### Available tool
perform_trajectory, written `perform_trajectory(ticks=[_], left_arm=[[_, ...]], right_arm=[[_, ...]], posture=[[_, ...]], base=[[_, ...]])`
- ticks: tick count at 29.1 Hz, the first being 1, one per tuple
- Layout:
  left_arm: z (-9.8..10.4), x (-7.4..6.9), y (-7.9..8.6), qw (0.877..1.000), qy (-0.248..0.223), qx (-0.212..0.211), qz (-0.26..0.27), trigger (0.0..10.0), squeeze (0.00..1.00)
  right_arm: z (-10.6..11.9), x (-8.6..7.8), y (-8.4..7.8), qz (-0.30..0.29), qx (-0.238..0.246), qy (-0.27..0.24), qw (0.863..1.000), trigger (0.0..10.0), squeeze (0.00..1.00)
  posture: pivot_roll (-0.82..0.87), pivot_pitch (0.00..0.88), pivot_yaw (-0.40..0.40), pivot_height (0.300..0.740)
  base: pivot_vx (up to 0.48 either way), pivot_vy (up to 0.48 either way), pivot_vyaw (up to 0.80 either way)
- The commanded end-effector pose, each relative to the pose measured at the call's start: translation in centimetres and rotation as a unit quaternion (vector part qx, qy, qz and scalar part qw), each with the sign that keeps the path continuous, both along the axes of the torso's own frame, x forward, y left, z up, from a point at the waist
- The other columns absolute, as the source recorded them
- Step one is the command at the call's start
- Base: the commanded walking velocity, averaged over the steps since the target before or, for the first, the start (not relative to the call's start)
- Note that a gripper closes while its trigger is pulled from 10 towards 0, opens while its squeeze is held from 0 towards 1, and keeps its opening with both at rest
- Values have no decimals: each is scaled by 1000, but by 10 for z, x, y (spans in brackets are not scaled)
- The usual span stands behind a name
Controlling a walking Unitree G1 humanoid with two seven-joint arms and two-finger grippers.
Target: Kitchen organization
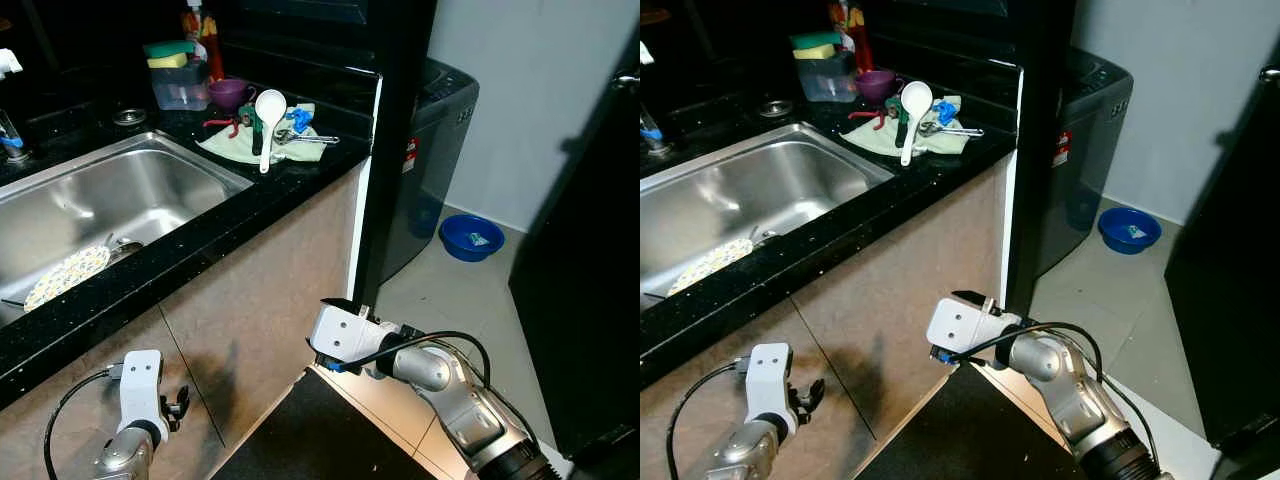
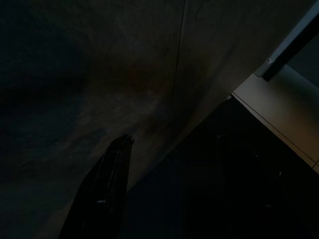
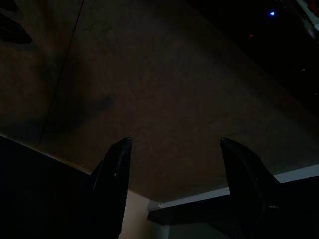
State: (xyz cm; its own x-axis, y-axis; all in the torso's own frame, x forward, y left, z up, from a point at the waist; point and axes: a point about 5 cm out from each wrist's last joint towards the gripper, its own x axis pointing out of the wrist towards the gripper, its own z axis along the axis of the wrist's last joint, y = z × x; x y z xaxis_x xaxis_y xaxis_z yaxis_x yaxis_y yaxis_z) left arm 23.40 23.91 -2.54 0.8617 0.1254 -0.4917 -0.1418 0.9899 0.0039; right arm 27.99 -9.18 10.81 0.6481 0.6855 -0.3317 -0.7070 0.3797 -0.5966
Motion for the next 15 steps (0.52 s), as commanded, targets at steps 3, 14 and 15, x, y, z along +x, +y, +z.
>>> perform_trajectory(ticks=[3,14,15], left_arm=[[-1,-1,0,1000,3,0,1,10000,0],[-2,-1,3,1000,5,0,5,10000,0],[-2,-1,3,1000,6,0,5,10000,0]], right_arm=[[2,0,0,1,6,1,1000,10000,0],[2,1,1,1,6,0,1000,10000,0],[3,1,1,1,6,0,1000,10000,0]], posture=[[-17,0,19,740],[-14,0,16,740],[-15,0,16,740]], base=[[0,0,0],[0,0,0],[0,0,0]])
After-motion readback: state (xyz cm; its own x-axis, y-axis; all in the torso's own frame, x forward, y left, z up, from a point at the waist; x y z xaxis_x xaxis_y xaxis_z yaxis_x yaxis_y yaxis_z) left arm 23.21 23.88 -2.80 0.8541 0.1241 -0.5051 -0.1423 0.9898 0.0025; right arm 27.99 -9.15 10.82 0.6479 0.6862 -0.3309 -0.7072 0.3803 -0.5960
